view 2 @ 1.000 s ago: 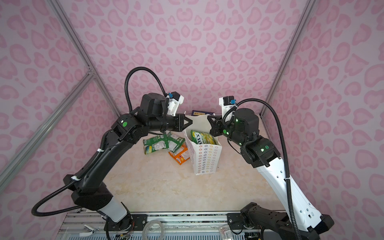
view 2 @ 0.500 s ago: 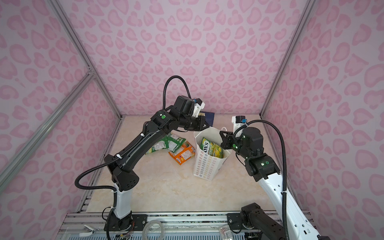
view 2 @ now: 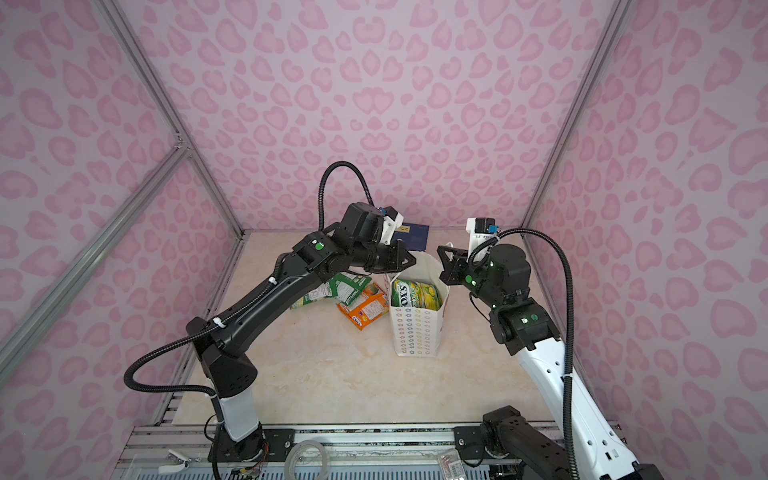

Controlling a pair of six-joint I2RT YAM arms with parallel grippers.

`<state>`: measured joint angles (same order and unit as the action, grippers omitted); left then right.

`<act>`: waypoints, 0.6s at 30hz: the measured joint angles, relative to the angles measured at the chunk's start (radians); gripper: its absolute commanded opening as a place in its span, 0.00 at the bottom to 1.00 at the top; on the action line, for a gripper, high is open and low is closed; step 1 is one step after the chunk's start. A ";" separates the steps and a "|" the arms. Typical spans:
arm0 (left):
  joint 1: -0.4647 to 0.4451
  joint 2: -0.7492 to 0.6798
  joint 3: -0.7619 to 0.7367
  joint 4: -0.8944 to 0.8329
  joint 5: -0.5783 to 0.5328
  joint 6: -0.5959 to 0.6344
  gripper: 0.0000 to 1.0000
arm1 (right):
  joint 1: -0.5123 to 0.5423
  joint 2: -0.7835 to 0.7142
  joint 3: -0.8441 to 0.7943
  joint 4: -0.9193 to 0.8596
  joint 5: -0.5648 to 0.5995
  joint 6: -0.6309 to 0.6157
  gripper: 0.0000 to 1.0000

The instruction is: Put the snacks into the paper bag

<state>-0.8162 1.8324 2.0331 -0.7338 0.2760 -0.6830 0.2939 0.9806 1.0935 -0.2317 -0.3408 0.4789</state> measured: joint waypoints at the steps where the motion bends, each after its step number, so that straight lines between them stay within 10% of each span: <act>1: 0.000 -0.024 -0.023 0.002 -0.013 -0.005 0.64 | -0.004 -0.011 -0.018 0.009 0.001 0.000 0.00; 6: 0.001 -0.141 -0.112 -0.002 -0.103 -0.027 0.98 | -0.028 -0.020 0.008 -0.008 0.004 0.014 0.00; 18: 0.066 -0.444 -0.395 -0.027 -0.153 -0.018 0.98 | -0.048 -0.014 0.042 -0.003 -0.021 0.035 0.00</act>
<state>-0.7506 1.3880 1.6379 -0.7609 0.1230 -0.7013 0.2462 0.9665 1.1351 -0.2344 -0.3618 0.5137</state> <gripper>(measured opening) 0.978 0.046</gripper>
